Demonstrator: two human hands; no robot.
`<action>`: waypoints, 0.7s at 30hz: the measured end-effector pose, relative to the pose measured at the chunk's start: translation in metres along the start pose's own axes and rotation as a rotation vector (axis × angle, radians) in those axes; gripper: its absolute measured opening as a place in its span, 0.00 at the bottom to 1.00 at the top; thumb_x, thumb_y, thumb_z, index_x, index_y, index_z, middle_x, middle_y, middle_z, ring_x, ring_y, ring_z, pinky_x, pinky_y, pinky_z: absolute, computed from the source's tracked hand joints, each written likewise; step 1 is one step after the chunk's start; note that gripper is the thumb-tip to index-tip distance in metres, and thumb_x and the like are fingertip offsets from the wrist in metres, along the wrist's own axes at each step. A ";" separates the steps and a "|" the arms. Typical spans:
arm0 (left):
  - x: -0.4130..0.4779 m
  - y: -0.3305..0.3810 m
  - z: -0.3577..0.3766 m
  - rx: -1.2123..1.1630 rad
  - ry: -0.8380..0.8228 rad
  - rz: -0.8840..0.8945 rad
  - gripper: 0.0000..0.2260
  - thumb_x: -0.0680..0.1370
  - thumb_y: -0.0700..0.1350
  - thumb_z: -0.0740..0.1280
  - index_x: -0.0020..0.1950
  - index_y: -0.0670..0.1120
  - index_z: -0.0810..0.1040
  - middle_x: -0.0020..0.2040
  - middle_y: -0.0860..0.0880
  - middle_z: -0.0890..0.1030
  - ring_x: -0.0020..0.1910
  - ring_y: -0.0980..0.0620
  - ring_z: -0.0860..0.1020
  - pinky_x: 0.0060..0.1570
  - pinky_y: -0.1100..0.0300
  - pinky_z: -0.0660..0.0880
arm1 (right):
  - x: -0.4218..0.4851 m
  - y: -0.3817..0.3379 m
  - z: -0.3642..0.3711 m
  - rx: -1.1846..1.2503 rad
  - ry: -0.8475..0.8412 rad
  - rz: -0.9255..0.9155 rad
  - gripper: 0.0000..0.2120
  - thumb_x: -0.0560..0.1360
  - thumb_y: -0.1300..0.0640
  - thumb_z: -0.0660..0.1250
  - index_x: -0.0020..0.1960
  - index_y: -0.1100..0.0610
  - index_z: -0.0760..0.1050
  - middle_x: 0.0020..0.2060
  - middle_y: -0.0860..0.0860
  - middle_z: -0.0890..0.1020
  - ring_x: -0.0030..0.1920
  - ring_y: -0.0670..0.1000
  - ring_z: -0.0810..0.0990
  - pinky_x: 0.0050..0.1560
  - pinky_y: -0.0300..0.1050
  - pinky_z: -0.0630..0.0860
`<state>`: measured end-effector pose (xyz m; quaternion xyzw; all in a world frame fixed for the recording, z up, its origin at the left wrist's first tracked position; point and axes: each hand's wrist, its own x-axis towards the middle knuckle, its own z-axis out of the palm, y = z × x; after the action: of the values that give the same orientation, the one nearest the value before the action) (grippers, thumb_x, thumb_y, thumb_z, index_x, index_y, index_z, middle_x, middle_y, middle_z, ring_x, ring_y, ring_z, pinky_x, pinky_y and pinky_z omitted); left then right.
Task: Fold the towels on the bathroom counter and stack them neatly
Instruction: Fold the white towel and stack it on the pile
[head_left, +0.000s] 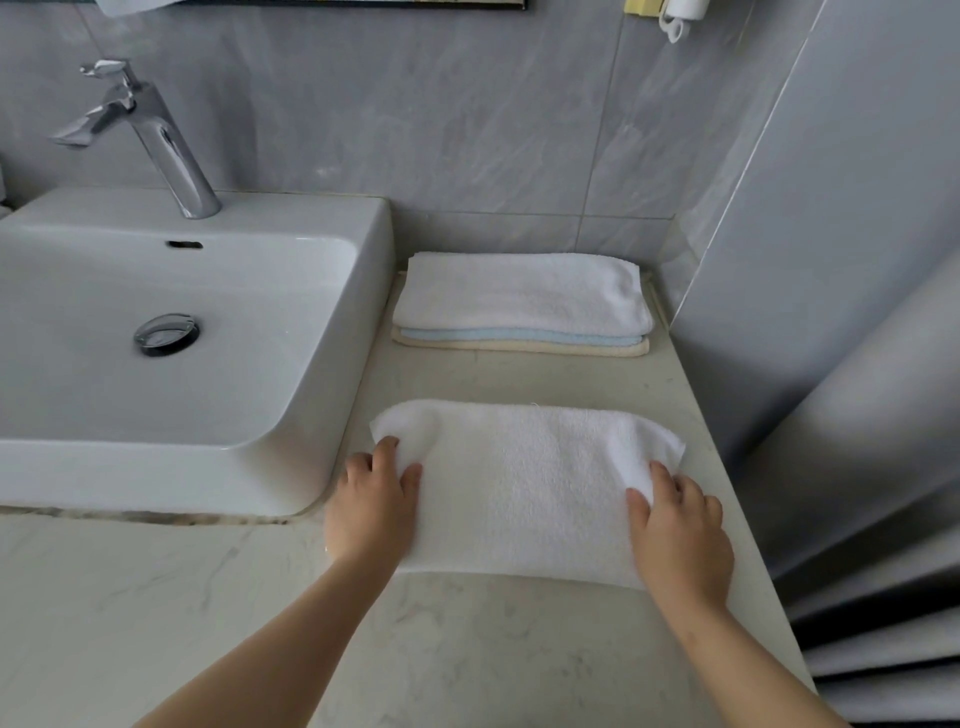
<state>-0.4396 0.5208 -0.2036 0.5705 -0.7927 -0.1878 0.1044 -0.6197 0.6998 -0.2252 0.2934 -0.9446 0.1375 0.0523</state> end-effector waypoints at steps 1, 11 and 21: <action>0.000 0.000 0.000 -0.009 0.003 0.002 0.20 0.80 0.54 0.55 0.71 0.51 0.63 0.63 0.45 0.71 0.59 0.44 0.73 0.47 0.54 0.71 | 0.000 0.001 0.001 0.026 0.020 -0.007 0.18 0.70 0.58 0.74 0.57 0.64 0.77 0.44 0.62 0.81 0.39 0.62 0.77 0.28 0.47 0.72; 0.034 0.030 -0.028 -0.092 0.139 0.106 0.19 0.80 0.53 0.57 0.71 0.52 0.65 0.64 0.47 0.73 0.59 0.43 0.73 0.44 0.55 0.67 | 0.041 -0.010 -0.018 0.316 0.267 -0.022 0.14 0.71 0.62 0.72 0.57 0.64 0.79 0.49 0.58 0.83 0.46 0.64 0.78 0.37 0.48 0.72; 0.157 0.100 -0.057 -0.033 0.218 0.156 0.18 0.80 0.52 0.57 0.69 0.49 0.67 0.62 0.43 0.73 0.61 0.40 0.71 0.45 0.52 0.66 | 0.173 -0.050 -0.057 0.351 0.277 -0.050 0.17 0.79 0.56 0.62 0.66 0.60 0.72 0.57 0.60 0.78 0.57 0.63 0.73 0.49 0.51 0.69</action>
<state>-0.5560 0.3899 -0.1184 0.5222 -0.8156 -0.1289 0.2133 -0.7319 0.5833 -0.1282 0.2996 -0.8823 0.3376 0.1331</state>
